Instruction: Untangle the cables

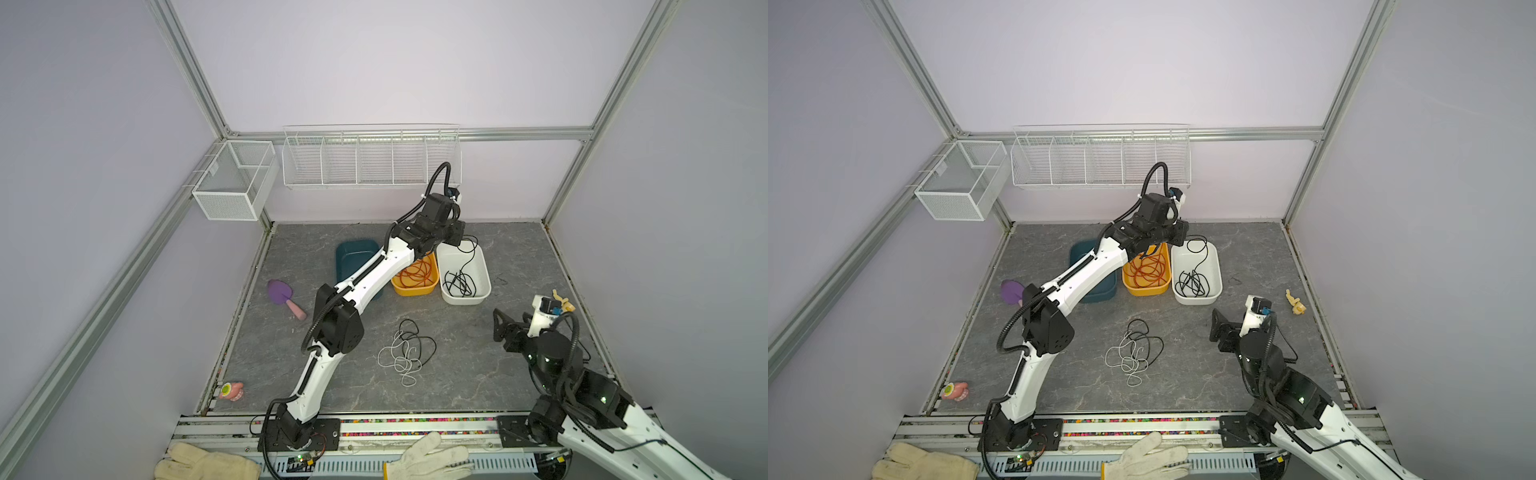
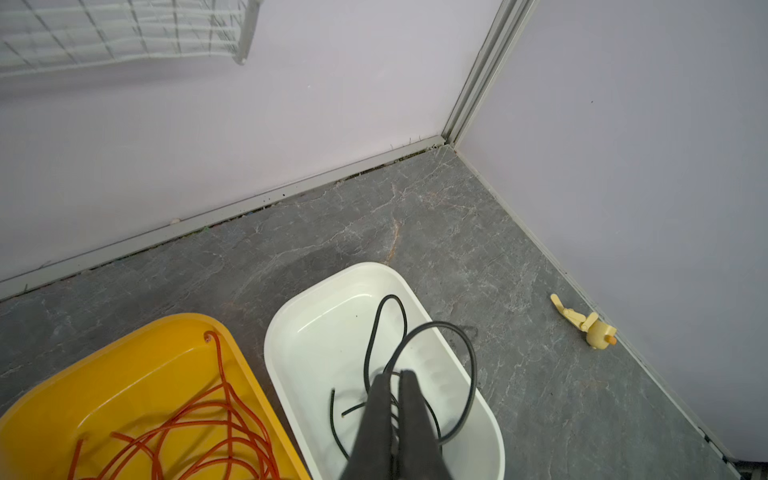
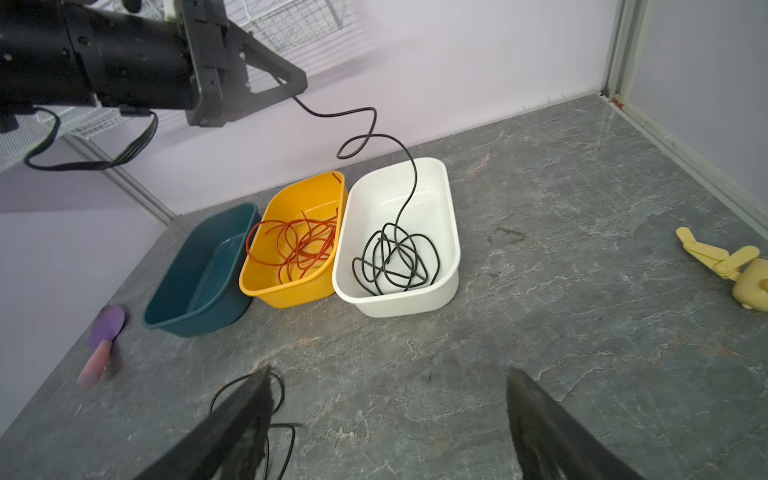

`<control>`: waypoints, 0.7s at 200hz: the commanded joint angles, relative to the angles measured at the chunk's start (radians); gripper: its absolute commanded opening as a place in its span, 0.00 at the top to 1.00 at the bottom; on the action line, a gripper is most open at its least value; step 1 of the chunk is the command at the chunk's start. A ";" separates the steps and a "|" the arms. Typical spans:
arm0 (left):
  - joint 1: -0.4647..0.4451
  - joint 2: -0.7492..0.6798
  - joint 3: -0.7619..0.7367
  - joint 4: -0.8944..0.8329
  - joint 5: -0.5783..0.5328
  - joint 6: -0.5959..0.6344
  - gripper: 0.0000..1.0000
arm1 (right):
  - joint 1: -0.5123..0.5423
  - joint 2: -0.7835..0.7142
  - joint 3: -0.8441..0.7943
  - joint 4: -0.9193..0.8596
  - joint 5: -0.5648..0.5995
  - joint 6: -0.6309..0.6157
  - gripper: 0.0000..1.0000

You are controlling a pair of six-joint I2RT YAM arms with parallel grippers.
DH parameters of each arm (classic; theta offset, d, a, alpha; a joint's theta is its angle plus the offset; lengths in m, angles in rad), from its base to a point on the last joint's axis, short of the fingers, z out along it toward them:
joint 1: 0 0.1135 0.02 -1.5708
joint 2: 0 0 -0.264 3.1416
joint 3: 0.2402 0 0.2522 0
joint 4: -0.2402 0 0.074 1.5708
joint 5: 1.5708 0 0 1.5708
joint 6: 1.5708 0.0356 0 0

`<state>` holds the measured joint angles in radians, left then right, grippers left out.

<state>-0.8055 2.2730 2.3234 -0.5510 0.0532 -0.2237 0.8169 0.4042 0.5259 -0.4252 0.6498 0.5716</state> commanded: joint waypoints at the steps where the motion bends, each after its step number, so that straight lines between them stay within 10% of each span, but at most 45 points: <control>1: -0.004 0.014 -0.035 -0.001 0.010 0.017 1.00 | -0.011 0.042 0.027 0.040 -0.087 -0.024 0.11; 140: -0.066 0.163 0.001 -0.139 -0.028 0.093 1.00 | -0.152 0.241 0.065 0.058 -0.395 0.021 0.11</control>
<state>-0.8711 2.4130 2.2929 -0.6460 0.0387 -0.1562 0.6975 0.6250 0.5716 -0.3901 0.3374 0.5671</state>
